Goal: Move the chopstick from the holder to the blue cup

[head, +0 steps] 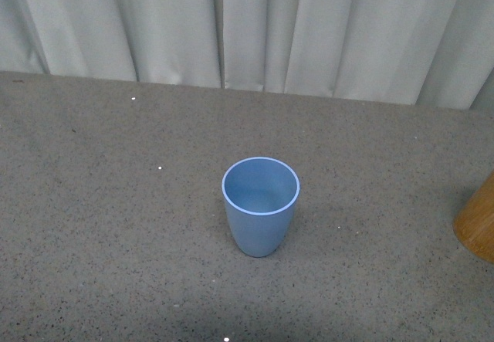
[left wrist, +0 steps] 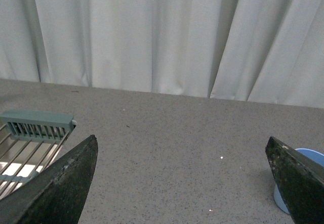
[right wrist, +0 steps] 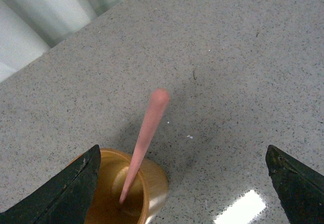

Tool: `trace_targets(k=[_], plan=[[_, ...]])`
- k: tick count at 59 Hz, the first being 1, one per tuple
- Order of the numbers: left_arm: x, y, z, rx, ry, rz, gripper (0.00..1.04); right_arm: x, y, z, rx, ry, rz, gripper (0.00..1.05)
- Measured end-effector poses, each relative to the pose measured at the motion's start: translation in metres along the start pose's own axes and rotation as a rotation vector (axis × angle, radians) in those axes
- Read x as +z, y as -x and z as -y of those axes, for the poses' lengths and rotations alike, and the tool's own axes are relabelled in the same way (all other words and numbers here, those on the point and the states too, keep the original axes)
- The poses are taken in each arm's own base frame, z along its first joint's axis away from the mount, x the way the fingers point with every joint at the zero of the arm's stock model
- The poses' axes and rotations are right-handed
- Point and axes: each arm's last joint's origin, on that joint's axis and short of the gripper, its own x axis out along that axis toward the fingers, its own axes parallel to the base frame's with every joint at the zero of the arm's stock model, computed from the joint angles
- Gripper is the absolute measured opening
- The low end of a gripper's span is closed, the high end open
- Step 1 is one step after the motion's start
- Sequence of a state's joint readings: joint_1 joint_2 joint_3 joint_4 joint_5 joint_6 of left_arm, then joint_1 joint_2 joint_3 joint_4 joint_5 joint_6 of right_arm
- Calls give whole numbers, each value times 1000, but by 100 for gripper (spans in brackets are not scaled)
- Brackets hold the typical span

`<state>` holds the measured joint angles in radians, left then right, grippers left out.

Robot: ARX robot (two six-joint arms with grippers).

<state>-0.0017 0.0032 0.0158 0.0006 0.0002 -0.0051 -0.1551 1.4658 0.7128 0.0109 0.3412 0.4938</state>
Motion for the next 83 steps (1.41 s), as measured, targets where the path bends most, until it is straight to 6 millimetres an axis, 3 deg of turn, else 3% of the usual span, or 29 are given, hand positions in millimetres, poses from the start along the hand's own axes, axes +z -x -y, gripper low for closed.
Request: trace_targets(k=[23, 52, 83], plan=[[0, 0, 0, 0, 0, 0, 98, 1, -36, -15, -12, 9, -29, 95], [0, 0, 0, 0, 0, 0, 98, -3, -67, -28, -11, 2, -34, 95], [0, 0, 0, 0, 0, 0, 98, -3, -81, -46, 9, -6, -14, 14]])
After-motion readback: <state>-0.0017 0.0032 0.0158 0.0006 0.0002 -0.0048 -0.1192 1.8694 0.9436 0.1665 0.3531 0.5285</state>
